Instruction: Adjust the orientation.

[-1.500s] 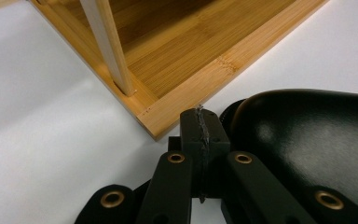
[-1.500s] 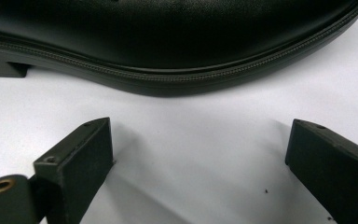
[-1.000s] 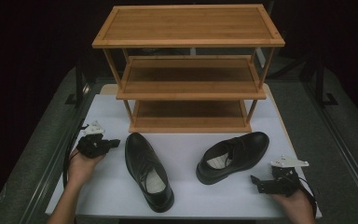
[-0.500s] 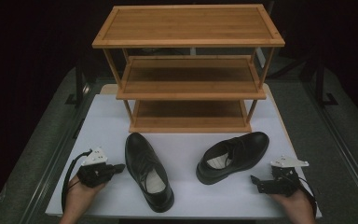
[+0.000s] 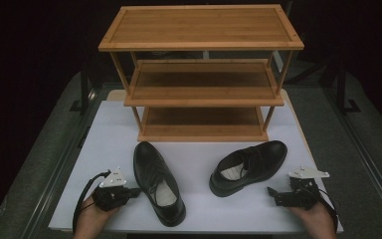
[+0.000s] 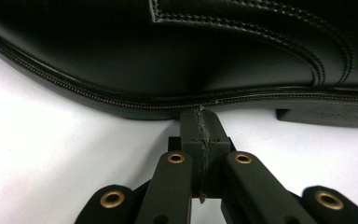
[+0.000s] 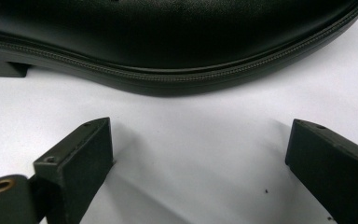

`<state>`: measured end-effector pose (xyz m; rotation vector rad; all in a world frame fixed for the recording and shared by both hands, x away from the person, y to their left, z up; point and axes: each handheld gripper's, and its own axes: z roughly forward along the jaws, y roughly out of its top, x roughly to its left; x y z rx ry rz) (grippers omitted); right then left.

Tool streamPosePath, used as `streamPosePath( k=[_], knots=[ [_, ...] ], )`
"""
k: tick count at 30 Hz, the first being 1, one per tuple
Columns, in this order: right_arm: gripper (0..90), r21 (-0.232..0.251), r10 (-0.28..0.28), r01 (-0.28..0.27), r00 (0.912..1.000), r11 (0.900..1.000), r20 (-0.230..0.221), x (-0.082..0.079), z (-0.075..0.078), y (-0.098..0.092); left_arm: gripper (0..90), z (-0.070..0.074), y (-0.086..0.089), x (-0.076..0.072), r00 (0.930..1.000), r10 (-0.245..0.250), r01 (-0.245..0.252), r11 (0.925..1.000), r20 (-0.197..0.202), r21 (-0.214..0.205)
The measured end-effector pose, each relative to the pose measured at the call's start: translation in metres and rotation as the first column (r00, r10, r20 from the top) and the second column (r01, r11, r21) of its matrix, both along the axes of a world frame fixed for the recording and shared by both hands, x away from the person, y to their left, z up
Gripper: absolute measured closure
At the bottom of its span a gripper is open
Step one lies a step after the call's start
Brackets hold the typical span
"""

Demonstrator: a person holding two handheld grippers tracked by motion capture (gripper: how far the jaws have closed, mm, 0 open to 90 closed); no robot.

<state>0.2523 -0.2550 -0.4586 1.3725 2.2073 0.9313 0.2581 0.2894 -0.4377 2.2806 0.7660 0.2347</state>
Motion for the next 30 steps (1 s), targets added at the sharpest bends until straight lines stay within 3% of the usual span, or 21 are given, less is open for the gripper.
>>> streamPosePath(
  k=[6,20,30],
  knots=[
    [6.8,-0.001,0.000,0.000,1.0000,1.0000,-0.001,0.000,0.000,0.000,90.0,0.000,-0.001,0.003,1.0000,0.000,0.000,1.0000,0.001,0.002],
    [6.8,-0.001,0.000,0.000,1.0000,1.0000,-0.001,0.000,0.000,0.000,90.0,0.001,-0.014,0.024,0.9998,-0.014,0.014,0.9997,0.011,0.021],
    [6.7,0.000,-0.001,0.001,1.0000,1.0000,-0.003,0.000,0.000,0.000,90.0,0.000,-0.023,0.035,0.9997,-0.025,0.025,0.9997,-0.008,0.004]
  ],
)
